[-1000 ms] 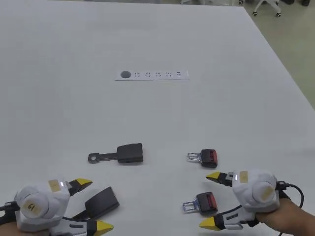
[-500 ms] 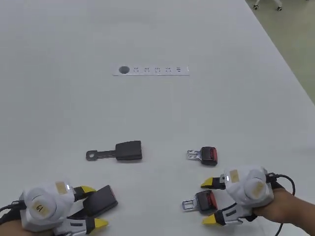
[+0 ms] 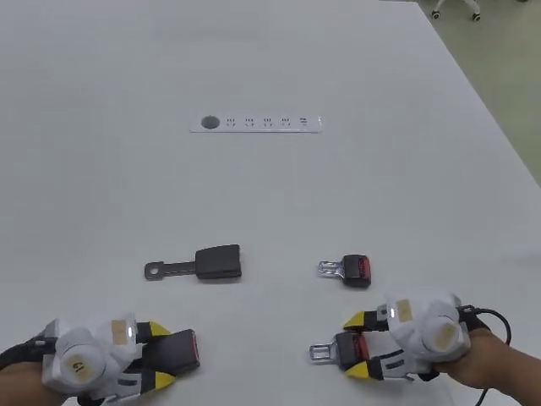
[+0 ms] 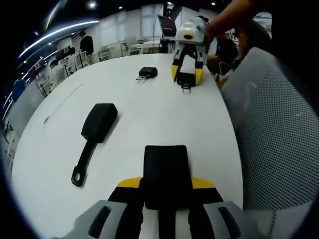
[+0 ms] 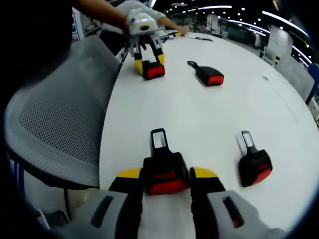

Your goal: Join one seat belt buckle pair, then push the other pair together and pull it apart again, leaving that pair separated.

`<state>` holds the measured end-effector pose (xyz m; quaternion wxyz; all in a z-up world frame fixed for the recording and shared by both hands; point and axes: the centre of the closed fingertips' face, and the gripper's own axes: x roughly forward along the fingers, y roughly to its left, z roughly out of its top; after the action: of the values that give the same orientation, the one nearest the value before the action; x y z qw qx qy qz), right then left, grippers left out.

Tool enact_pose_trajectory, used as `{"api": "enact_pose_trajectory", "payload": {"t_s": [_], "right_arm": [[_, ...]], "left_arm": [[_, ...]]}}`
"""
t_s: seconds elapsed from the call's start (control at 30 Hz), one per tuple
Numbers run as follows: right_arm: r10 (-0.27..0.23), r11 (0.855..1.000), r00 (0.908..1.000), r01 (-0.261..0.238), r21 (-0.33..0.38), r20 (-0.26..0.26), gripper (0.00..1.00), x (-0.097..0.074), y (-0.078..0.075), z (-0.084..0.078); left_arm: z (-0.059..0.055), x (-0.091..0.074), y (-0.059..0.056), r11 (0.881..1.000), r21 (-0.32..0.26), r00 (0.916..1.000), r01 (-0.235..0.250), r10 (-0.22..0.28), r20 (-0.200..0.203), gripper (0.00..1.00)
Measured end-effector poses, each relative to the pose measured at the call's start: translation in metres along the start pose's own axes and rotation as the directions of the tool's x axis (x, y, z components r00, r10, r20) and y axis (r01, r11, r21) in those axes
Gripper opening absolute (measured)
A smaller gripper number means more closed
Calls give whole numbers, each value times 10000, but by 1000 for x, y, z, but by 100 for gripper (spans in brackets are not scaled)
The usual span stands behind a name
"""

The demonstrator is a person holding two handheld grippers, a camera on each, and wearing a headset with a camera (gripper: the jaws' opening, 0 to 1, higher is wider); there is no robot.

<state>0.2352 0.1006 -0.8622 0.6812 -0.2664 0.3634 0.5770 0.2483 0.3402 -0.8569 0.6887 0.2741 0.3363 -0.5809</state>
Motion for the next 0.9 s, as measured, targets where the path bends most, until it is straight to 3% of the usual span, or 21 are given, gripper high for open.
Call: {"api": "enact_pose_trajectory", "payload": {"t_s": [0.3,0.57,0.9], "right_arm": [[-84,9999,10000,84,116,-16,37,-1,-1,0],[-156,9997,9999,156,184,-2,36,0,-2,0],[-80,9999,9997,76,133,250,36,14,-2,23]], "left_arm": [[1,4,0,9966,639,9980,514,-489,-409,35],[1,5,-1,9959,704,9974,576,-543,-477,35],[-1,5,-1,9951,753,9966,636,-593,-576,35]]}}
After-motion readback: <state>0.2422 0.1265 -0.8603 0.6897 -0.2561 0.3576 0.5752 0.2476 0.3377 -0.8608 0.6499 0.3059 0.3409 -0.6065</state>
